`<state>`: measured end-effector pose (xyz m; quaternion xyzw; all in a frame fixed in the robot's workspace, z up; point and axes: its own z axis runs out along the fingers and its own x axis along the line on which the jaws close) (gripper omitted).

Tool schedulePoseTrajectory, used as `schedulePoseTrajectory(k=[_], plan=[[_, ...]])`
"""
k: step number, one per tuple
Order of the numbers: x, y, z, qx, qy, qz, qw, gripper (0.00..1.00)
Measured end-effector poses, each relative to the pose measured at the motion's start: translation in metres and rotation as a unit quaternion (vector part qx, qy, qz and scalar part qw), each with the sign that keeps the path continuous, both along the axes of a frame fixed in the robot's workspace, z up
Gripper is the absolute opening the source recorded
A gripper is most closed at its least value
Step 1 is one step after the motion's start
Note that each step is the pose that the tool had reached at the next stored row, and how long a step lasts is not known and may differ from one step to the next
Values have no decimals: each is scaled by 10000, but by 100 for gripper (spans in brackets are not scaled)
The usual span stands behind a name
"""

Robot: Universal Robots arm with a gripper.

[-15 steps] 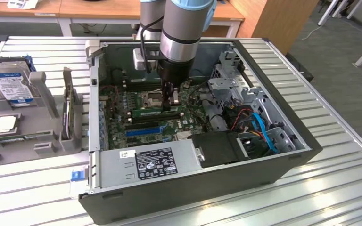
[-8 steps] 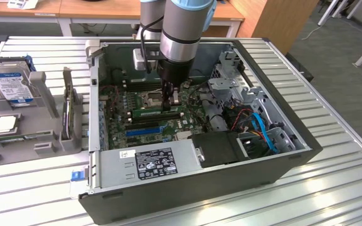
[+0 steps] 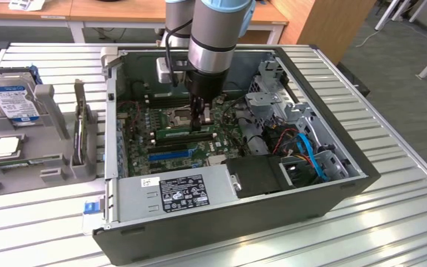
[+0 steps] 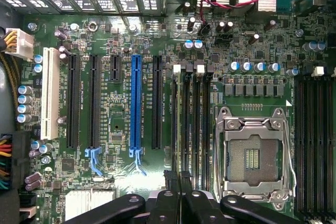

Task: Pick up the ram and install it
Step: 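Insert the ram into the slot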

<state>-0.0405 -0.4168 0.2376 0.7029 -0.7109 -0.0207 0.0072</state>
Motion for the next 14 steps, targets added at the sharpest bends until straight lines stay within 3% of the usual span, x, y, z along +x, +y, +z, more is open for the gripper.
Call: schedulePoseTrajectory(k=[14], plan=[[-1, -1, -32, -1, 0, 0, 10000, 12]])
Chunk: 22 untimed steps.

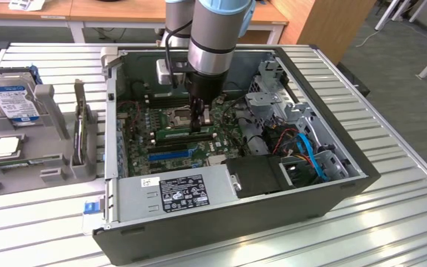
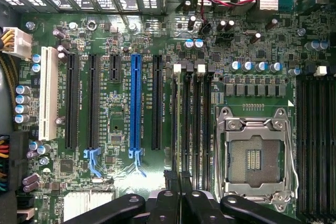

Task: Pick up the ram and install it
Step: 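Insert the ram into the slot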

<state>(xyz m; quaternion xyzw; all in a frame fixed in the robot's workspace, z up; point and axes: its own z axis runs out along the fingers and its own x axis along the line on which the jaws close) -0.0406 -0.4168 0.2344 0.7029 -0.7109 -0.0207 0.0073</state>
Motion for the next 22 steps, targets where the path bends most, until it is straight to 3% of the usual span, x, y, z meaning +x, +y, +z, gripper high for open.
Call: schedulePoseTrajectory(k=[12, 22], plan=[[0, 1, -1, 27, -1, 0, 10000, 12], [0, -22, 0, 27, 0, 0, 10000, 12]])
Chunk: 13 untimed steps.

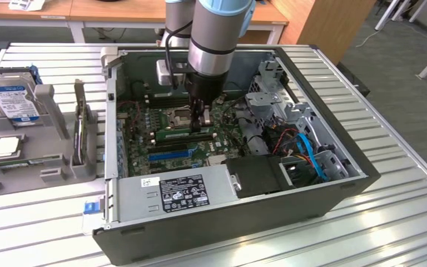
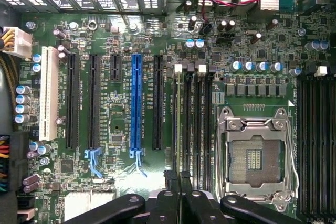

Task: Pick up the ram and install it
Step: 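Insert the ram into the slot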

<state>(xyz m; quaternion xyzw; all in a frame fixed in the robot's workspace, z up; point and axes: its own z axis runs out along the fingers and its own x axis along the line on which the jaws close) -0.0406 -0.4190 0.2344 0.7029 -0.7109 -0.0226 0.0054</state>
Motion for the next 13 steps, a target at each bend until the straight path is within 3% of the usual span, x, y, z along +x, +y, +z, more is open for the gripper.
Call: schedulePoseTrajectory(k=[8, 13], plan=[[0, -2, 0, 1, 0, 0, 10000, 12], [0, -2, 0, 24, 0, 0, 10000, 12]])
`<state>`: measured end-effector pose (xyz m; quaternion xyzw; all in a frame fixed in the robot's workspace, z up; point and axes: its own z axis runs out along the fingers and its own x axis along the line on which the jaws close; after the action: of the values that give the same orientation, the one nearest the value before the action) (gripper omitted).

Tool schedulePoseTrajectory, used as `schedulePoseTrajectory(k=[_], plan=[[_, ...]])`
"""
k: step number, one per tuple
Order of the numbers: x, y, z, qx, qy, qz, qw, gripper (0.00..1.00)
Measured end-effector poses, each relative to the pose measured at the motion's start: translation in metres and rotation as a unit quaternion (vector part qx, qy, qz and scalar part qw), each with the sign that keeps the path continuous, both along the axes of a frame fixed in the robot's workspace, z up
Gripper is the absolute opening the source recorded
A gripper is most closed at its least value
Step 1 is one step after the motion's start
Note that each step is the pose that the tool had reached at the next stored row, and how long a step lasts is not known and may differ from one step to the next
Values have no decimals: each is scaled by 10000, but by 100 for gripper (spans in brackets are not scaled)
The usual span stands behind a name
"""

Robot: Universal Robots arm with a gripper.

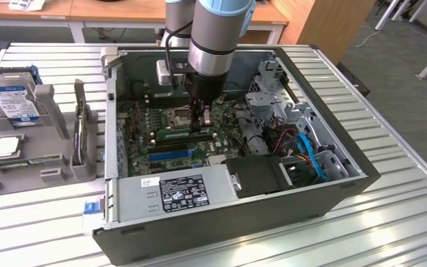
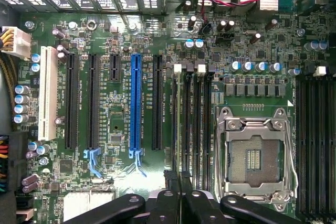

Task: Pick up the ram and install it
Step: 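Insert the ram into the slot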

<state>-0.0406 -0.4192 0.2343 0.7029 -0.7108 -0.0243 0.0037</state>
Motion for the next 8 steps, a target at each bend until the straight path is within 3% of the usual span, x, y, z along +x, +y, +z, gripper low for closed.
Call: schedulePoseTrajectory(k=[8], plan=[[0, 0, 4, 42, 0, 0, 10000, 12]])
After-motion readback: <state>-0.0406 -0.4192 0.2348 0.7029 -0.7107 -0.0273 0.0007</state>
